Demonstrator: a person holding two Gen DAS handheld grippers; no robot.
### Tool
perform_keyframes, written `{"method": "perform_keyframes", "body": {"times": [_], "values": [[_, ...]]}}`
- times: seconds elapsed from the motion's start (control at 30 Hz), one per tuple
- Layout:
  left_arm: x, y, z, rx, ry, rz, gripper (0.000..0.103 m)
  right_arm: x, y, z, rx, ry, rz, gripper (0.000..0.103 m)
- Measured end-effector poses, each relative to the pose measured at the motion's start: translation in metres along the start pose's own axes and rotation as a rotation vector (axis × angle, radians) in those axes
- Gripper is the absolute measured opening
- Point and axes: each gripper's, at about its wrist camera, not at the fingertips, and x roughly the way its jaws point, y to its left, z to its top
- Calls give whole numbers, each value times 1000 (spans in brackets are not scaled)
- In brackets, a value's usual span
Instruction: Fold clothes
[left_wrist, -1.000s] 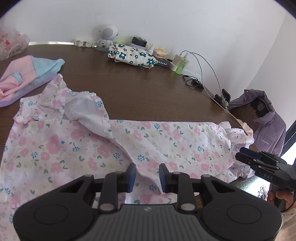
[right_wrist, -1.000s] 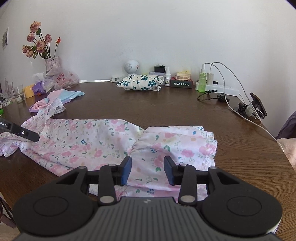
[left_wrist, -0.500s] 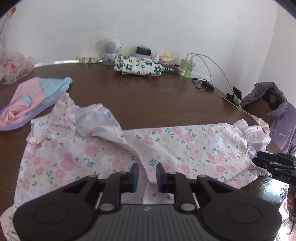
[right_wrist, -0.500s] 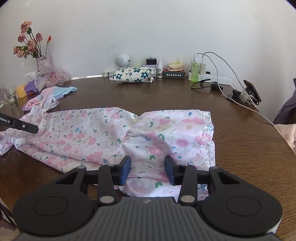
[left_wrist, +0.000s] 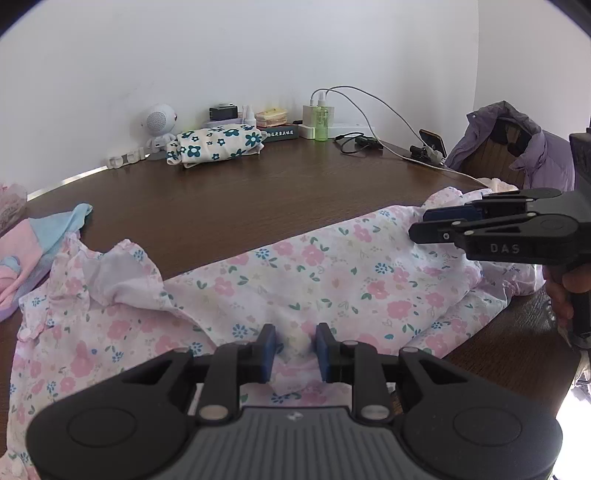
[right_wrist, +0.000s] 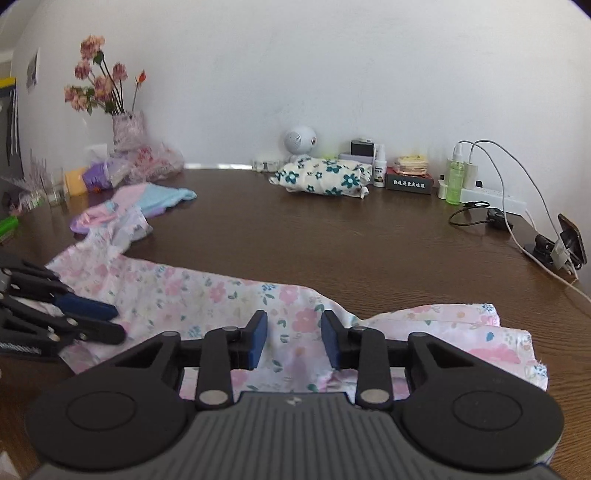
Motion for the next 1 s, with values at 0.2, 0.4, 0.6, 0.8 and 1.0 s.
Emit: {"method": "perform_keyframes", "body": {"times": [0.2,0.4,0.6,0.8,1.0], "values": [[-3,-3,-3,-2,-20,25,24,-7,-53,-15,104,83,-140,18],[-3,-1,0,-19,-21,22,24,-18,-81,-26,155,91,-201,20],[-59,15,0,-46,-188,53,66,-58,-58,-13,180,-89,-123,42],[-129,53,-25,-68,-224,171,96,-74,11,-1,14,-129,25,78],[-176,95,-62,-36,-158,300,96,-55,110,-6,-264,-82,238,78]]}}
